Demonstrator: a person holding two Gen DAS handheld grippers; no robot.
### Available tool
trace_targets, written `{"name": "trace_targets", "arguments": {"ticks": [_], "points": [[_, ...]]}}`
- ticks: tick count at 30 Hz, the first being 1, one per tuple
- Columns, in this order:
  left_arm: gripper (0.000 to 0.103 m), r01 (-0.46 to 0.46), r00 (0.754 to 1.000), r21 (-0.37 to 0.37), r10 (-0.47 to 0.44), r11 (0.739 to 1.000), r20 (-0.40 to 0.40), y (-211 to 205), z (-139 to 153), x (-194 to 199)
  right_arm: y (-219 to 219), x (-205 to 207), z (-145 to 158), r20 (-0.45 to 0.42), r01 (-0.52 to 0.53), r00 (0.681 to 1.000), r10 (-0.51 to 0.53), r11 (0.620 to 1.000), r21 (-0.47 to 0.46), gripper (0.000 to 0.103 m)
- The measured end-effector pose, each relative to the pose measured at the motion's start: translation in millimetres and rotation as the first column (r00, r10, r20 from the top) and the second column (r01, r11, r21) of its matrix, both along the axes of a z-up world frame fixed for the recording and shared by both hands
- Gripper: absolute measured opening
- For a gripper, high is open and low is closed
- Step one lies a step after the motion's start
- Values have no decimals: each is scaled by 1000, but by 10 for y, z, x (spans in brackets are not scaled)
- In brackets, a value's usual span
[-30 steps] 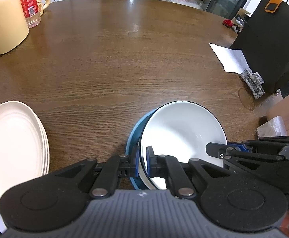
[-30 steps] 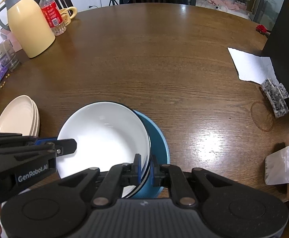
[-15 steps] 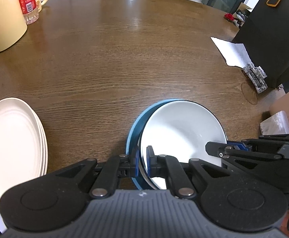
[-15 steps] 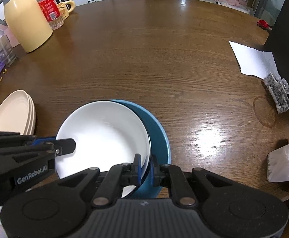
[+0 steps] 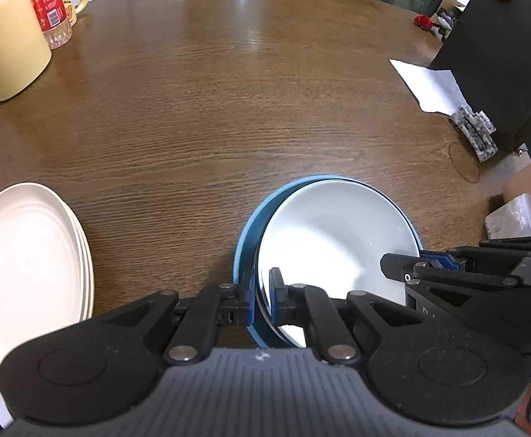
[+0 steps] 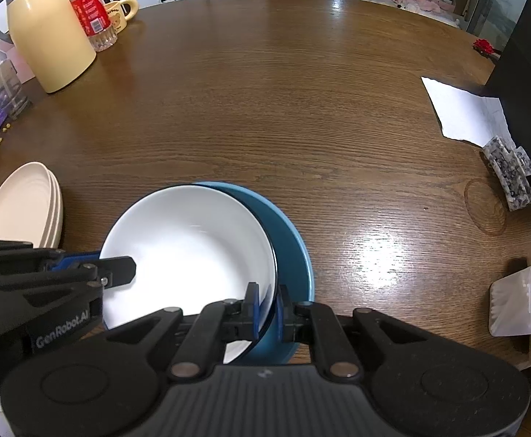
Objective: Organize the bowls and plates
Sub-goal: 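Lower the held small white bowl into the blue bowl with both grippers, then open both grippers to release the small white bowl inside the blue bowl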
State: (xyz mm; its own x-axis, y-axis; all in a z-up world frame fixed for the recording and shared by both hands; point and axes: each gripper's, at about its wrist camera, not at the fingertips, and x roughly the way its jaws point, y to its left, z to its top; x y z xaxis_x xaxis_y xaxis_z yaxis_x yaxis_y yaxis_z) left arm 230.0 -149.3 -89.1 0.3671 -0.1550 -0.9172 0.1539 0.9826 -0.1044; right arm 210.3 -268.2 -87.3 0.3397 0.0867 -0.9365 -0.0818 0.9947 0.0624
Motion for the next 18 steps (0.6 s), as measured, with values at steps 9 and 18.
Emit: {"name": "trace_targets", "arguments": {"ticks": [9,18], "points": [[8,0,1000,10,0,1000,-10,-17,-7,9,38,12,-17,-8,3,1000,-4,1000,-24,9],[8,-1,1000,2,1,1000,-8,8,9,-4,33,13,-34,-8,9,1000,-9,1000,-25,9]]}}
